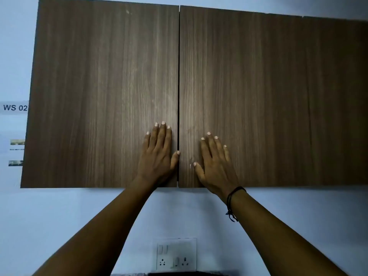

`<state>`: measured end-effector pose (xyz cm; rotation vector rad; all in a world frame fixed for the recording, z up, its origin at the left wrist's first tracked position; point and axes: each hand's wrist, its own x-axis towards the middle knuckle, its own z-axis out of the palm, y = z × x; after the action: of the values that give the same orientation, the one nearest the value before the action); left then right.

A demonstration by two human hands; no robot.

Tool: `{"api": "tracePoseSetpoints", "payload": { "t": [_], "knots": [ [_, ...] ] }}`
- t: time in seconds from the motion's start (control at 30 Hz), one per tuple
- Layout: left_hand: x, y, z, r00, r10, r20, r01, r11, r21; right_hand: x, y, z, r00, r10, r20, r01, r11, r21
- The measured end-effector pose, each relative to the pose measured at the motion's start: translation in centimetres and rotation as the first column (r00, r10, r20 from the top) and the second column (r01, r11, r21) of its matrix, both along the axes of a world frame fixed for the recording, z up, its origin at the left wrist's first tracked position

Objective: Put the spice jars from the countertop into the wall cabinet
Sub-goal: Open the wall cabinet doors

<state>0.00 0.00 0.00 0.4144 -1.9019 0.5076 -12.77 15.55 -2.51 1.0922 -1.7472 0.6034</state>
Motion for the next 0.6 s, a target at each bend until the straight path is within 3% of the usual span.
{"api": "tracePoseSetpoints", "payload": {
  "t": [0.3,0.43,0.6],
  "knots": [
    [-1.7,-0.3,-1.0,0.998,-0.003,0.066,0.004,1.0,-0.015,-1.7,-1.2,-2.2,0.982,-0.087,-0.169,0.128,0.96,0.249],
    [-2.1,-0.5,-1.3,0.998,-0.018,0.057,0.019,0.999,-0.026,-1.8,-2.0,-2.8,0.954,-0.194,-0.228,0.245,0.943,0.226],
    [-2.2,-0.8,-1.7,0.996,-0.061,0.062,0.062,0.998,-0.012,-1.5,-2.3,-2.7,0.948,-0.195,-0.251,0.253,0.94,0.227]
  ]
}}
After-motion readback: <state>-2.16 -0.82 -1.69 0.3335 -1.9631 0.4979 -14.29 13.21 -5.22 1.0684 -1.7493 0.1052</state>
